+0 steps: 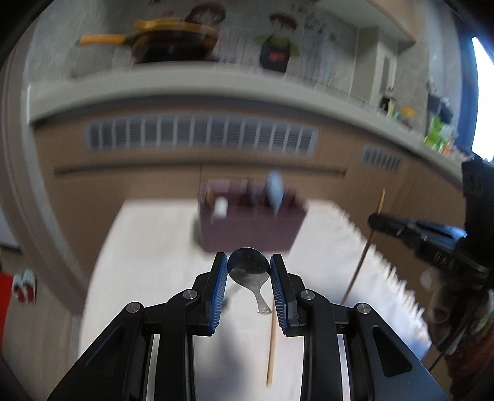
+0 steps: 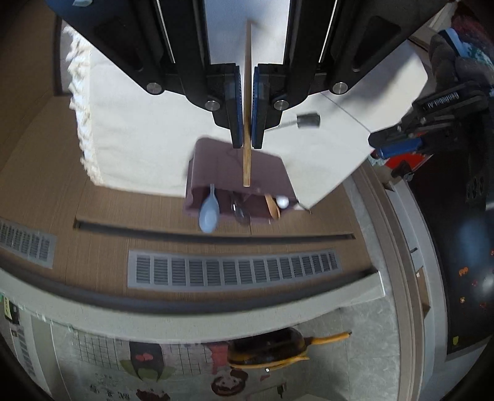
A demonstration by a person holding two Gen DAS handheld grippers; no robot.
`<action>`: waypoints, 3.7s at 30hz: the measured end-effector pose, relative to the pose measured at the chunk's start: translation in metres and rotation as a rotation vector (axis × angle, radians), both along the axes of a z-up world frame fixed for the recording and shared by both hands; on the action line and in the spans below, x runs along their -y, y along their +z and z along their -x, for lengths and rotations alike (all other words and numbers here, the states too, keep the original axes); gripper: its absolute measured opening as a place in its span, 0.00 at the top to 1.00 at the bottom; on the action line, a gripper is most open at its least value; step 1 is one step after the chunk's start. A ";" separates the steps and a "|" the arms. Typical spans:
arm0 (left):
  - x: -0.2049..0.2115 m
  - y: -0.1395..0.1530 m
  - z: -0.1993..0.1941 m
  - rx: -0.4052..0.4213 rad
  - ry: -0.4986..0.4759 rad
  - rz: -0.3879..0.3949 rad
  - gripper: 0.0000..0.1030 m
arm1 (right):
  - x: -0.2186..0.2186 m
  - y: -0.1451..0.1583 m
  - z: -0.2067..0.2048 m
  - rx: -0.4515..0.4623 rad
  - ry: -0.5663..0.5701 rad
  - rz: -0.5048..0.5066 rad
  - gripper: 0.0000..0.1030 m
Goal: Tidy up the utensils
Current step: 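Lower the chopstick into the holder while the left gripper drops the dark spoon in, then grasp the metal shovel-shaped spoon by its handle with the right gripper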
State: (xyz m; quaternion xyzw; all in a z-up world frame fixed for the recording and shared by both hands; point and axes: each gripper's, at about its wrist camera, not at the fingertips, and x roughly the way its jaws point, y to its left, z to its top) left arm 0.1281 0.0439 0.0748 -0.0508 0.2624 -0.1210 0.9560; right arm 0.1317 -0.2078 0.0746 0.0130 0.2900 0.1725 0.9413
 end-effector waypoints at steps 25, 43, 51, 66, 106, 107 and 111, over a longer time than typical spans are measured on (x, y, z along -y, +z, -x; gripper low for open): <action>-0.008 0.049 -0.188 -0.050 -0.061 -0.025 0.72 | -0.005 0.099 -0.149 0.194 -0.067 0.046 0.95; -0.023 0.003 -0.158 -0.102 0.000 0.044 0.53 | 0.015 -0.009 -0.153 -0.097 -0.053 0.056 0.81; -0.047 -0.049 -0.104 -0.186 0.104 0.016 0.53 | -0.017 -0.070 -0.121 -0.256 0.107 0.101 0.81; -0.061 -0.128 -0.065 -0.377 0.120 0.040 0.53 | -0.128 -0.145 -0.155 -0.326 0.289 0.277 0.91; -0.060 -0.137 -0.076 -0.419 0.127 0.049 0.53 | -0.140 -0.151 -0.143 -0.353 0.201 0.232 0.63; -0.060 -0.136 -0.076 -0.416 0.130 0.047 0.52 | -0.141 -0.150 -0.143 -0.360 0.200 0.229 0.62; -0.059 -0.133 -0.073 -0.405 0.130 0.037 0.52 | -0.147 -0.148 -0.151 -0.355 0.267 0.270 0.65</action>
